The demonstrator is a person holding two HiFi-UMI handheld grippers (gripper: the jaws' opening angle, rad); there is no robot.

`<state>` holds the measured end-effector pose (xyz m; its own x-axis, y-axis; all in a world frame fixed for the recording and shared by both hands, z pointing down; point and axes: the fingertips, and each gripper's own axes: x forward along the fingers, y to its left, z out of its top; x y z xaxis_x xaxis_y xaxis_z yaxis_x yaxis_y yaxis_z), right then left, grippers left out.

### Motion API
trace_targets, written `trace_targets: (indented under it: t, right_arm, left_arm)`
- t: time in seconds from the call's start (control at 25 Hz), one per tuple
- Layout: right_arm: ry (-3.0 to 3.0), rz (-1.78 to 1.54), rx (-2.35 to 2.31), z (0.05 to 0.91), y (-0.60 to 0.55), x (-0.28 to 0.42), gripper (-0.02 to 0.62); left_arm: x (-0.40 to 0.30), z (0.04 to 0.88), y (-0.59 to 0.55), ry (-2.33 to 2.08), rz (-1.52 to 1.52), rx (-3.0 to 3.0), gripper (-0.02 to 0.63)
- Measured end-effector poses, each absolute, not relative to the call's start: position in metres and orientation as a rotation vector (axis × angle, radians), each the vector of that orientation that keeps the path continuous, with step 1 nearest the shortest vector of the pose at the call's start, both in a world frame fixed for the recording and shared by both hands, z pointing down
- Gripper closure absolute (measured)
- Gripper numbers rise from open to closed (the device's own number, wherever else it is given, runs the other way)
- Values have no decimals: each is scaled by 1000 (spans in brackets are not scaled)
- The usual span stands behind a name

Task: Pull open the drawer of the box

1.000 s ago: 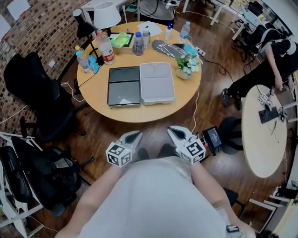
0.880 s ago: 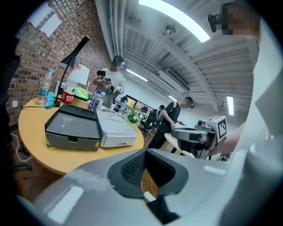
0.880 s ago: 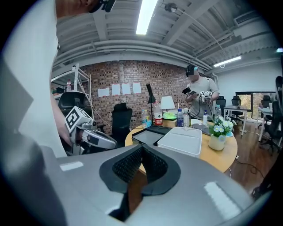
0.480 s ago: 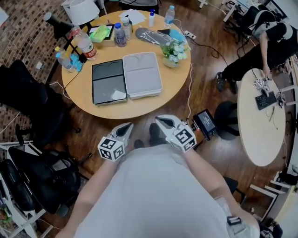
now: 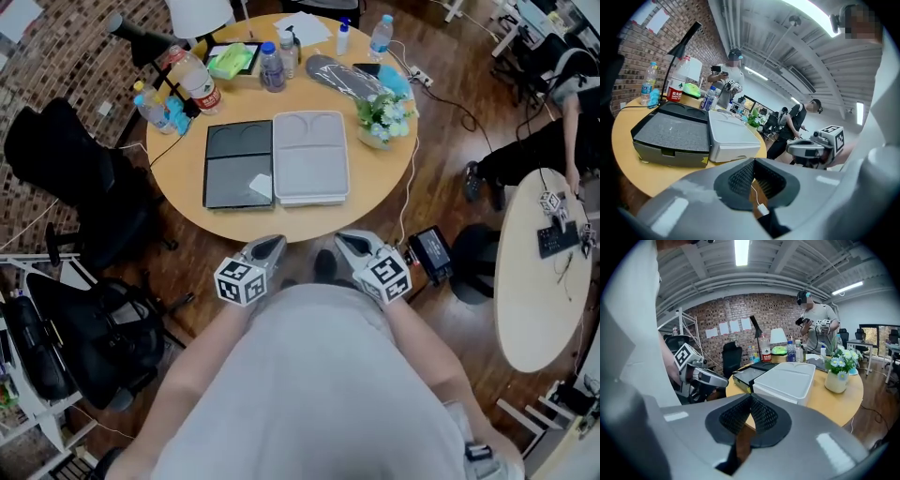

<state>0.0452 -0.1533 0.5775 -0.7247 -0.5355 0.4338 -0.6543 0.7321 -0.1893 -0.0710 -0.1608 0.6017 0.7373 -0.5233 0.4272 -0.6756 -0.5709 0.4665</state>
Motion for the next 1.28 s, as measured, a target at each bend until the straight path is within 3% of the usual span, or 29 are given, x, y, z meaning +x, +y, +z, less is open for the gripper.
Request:
trace_targets:
  t: [0.44,0.6,0.8,1.28]
  right_arm:
    - [-2521,582,937,619,-191,62,588]
    - [-2506,621,920,627,-198,67,582]
    - [-2450,624,917,639,-206,76,528]
    - [-2289,728,901,672,-228,76,458]
  left_arm:
    - [-83,637,-212,-1136,492,2186,567]
    - [-79,646,-225,-1180,517,2150,512]
    - [-75,656,-231,-1209,540,2118,440]
    - [-64,672,-247,-1225,612,2069,341]
